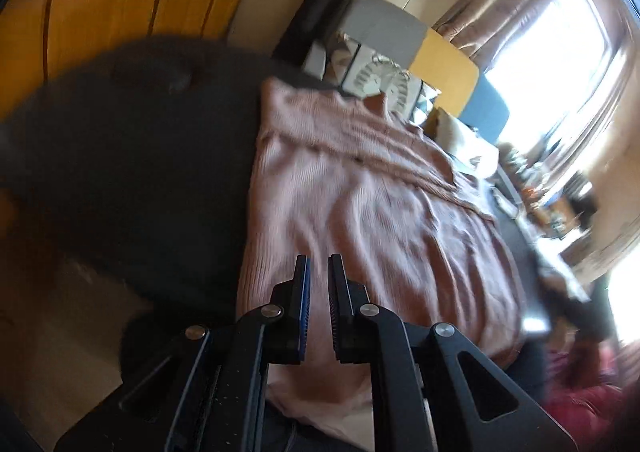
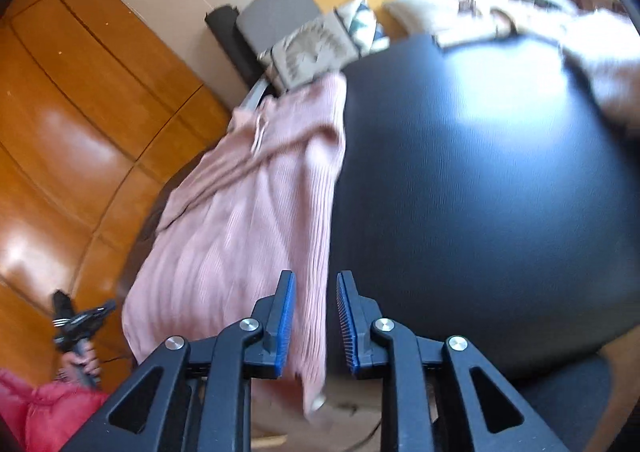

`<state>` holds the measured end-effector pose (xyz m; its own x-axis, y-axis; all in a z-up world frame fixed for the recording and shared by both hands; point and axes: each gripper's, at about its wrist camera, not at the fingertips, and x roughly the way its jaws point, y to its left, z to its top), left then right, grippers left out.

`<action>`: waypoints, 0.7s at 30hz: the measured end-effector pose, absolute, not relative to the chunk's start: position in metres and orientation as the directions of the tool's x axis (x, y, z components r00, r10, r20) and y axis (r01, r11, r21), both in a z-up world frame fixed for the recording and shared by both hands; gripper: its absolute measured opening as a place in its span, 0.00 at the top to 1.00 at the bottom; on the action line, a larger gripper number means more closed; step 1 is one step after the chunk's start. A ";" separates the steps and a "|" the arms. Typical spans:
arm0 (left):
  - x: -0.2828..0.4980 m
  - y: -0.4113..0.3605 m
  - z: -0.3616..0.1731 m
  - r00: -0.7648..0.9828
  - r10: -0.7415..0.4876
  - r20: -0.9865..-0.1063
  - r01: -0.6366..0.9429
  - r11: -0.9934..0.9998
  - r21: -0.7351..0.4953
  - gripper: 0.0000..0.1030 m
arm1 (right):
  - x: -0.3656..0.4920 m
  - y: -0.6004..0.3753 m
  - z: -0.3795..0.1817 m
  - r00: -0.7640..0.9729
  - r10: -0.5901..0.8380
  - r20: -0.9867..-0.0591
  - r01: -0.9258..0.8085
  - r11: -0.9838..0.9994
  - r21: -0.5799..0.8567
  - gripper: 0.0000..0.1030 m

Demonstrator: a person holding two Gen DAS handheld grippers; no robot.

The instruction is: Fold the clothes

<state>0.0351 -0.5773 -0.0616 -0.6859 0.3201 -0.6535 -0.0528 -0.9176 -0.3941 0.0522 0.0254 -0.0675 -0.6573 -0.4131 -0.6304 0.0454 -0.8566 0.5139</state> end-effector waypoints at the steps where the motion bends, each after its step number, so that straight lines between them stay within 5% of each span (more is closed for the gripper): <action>1: 0.030 -0.569 -0.058 -0.697 0.307 -0.648 -0.055 -0.924 -0.378 0.91 | 0.048 0.019 -0.063 -0.665 -0.426 -0.613 0.076 -0.855 0.512 0.78; 4: 0.013 -0.533 -0.050 -0.694 0.362 -0.622 -0.138 -0.915 -0.379 0.89 | 0.025 -0.018 -0.056 -0.654 -0.469 -0.594 0.171 -0.856 0.488 0.78; 7: -0.004 -0.476 -0.054 -0.647 0.433 -0.628 -0.267 -0.899 -0.346 0.87 | -0.003 -0.068 -0.060 -0.600 -0.437 -0.671 0.251 -0.898 0.361 0.80; 10: -0.015 -0.422 -0.070 -0.593 0.442 -0.673 -0.367 -0.892 -0.262 0.87 | -0.022 -0.120 -0.066 -0.576 -0.404 -0.711 0.359 -0.906 0.224 0.91; 13: -0.022 -0.383 -0.094 -0.531 0.424 -0.734 -0.427 -0.882 -0.201 0.87 | -0.035 -0.153 -0.078 -0.554 -0.393 -0.734 0.410 -0.896 0.170 0.92; 21: -0.002 -0.403 -0.119 -0.534 0.400 -0.745 -0.431 -0.887 -0.168 0.84 | -0.032 -0.168 -0.112 -0.494 -0.340 -0.800 0.445 -0.890 0.103 0.95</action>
<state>-0.0021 -0.4026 -0.1194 -0.5339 0.4003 -0.7448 -0.4309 -0.8867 -0.1676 -0.0324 -0.1680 -0.1123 -0.4939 -0.3397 -0.8004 0.4452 -0.8895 0.1028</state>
